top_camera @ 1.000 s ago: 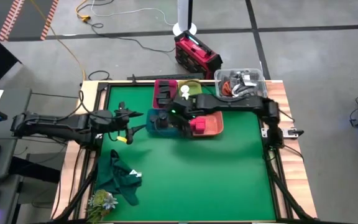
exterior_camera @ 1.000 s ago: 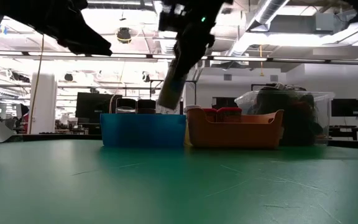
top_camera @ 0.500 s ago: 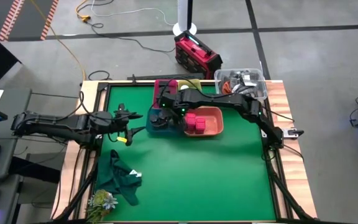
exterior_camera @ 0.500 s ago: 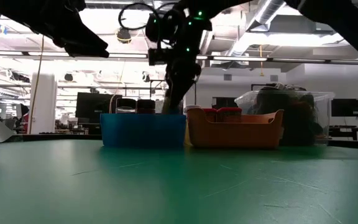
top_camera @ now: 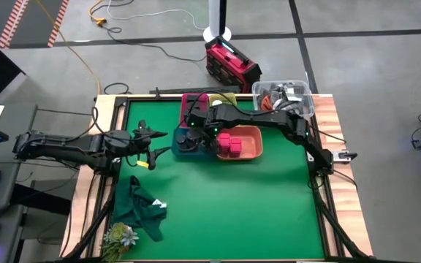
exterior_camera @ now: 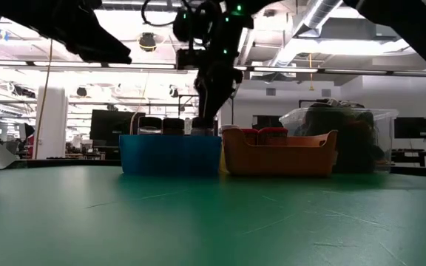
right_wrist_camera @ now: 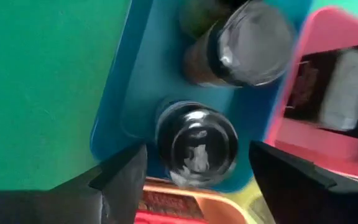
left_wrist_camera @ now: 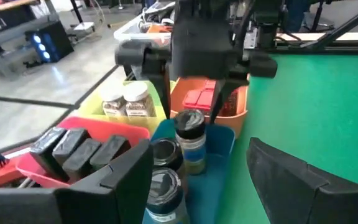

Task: Sort spices by type
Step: Return to Home Position

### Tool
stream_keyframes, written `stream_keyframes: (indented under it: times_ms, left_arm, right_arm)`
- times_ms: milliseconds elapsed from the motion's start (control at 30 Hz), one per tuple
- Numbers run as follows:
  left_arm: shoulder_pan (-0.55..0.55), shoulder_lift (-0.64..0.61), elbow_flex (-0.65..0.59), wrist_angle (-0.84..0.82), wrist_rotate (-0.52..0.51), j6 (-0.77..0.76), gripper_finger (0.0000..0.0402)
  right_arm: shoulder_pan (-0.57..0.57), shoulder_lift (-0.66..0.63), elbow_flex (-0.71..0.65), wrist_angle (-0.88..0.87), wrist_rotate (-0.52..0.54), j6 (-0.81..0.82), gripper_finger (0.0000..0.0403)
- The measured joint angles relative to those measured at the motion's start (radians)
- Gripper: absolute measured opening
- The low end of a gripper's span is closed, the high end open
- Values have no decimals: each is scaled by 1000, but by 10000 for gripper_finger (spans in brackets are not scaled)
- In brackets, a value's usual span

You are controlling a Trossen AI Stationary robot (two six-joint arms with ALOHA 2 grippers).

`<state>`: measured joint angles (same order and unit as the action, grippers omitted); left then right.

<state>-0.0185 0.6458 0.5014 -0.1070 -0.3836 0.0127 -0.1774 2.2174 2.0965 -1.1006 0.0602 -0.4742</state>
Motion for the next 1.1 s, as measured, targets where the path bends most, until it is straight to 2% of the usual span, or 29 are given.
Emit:
stream_keyframes:
  times_ms: [100,200,333,433,600,700,800,900,1100]
  left_arm:
    - [0,-16,0,-1,-14,34,245]
    - [0,-47,0,-15,-44,61,245]
    - [0,-94,0,-17,-47,65,245]
    - [-4,-116,0,-40,-48,58,245]
    - [-13,-119,-12,-45,-48,49,245]
    - [-27,-119,-91,75,-45,46,245]
    - [-40,-110,-204,263,-12,19,245]
    - [-42,-101,-272,336,13,-22,245]
    - [-60,-164,-280,276,13,-48,245]
  right_arm:
    - [2,-18,60,-57,17,31,313]
    - [-5,-81,64,-67,8,73,313]
    - [-12,-217,-51,-6,-12,160,310]
    - [-2,-370,-268,168,-5,210,305]
    - [35,-677,-734,548,58,348,302]
    - [64,-852,-1002,791,94,446,302]
    - [99,-993,-1215,982,109,524,302]
    - [140,-1108,-1379,1102,126,597,302]
    - [247,-1305,-1585,1222,260,688,302]
